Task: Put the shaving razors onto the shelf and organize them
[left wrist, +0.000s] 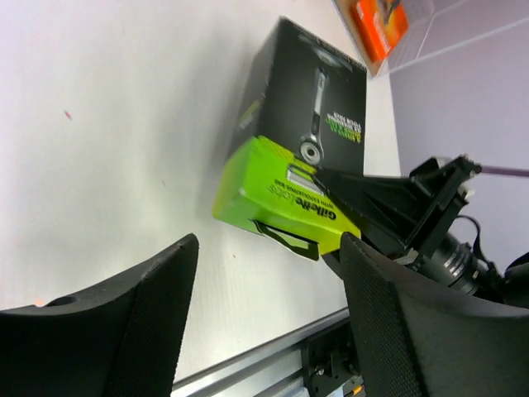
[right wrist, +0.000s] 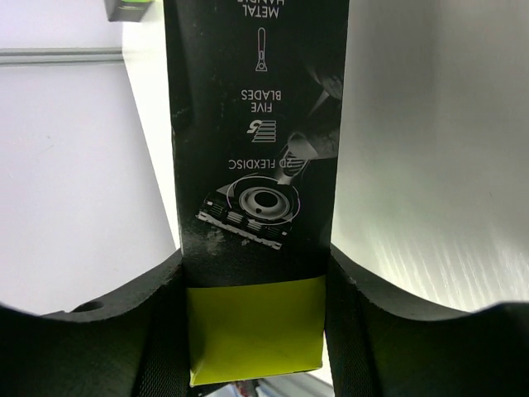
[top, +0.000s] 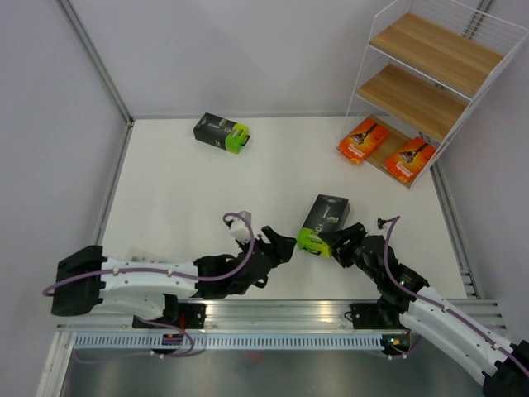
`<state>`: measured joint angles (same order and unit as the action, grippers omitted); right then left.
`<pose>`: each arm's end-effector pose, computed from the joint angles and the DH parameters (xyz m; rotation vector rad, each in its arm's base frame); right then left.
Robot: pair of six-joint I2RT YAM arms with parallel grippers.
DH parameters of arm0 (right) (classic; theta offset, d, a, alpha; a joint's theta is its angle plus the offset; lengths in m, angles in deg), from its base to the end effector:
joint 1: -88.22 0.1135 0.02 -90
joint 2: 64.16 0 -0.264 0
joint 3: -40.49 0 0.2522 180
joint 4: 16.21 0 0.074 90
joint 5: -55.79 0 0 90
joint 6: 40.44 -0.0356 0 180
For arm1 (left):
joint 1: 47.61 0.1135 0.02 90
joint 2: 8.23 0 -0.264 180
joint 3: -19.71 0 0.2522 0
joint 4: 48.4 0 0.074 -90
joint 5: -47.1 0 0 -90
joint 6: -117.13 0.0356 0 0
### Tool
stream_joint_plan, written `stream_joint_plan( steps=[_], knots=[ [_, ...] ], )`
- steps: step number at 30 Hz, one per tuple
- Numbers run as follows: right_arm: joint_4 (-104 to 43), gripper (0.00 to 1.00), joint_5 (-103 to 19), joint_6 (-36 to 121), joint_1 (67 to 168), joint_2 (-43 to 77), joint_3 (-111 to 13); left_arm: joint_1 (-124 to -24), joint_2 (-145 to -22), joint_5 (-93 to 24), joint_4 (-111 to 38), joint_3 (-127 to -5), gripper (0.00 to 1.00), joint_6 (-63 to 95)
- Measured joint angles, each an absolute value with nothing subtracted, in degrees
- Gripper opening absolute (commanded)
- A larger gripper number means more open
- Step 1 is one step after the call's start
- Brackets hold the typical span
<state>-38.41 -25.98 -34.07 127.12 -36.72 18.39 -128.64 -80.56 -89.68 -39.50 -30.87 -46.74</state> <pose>0.1072 0.0800 0.1612 0.9516 2.0536 1.1240 0.0660 -0.2515 0.2214 -0.3643 2.0115 -0.9174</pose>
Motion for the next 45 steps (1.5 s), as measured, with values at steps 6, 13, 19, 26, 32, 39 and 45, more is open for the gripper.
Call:
stream_joint_plan(
  steps=[6, 13, 19, 26, 32, 39, 45],
  knots=[
    [-34.2, 0.32, -22.9, -26.7, 127.1, -32.6, 16.7, -118.8, -62.6, -87.7, -33.1, -24.2, 0.81, -41.8],
    [-29.5, 0.27, -21.8, -17.8, 124.8, -15.8, 4.6, -101.4, -53.9, -76.1, -27.2, -22.2, 0.88, -33.8],
    [-23.7, 0.26, -24.2, -14.2, 116.2, -4.3, -10.0, -92.7, -54.2, -64.4, -25.4, -21.8, 1.00, -28.3],
    [-16.9, 0.24, -27.3, -13.6, 108.3, 7.0, -21.7, -81.1, -60.4, -49.6, -25.2, -22.5, 1.00, -22.8],
    [-15.2, 0.25, -28.9, -14.2, 103.0, 12.1, -26.6, -75.0, -64.5, -40.4, -25.3, -26.1, 1.00, -18.9],
    [-13.5, 0.25, -28.8, -15.4, 97.7, 13.2, -28.2, -72.5, -66.7, -35.0, -25.5, -29.8, 0.99, -15.3],
    [-12.1, 0.27, -27.8, -16.2, 94.5, 15.8, -30.2, -71.6, -67.5, -33.2, -25.3, -30.7, 1.00, -13.4]
  ],
)
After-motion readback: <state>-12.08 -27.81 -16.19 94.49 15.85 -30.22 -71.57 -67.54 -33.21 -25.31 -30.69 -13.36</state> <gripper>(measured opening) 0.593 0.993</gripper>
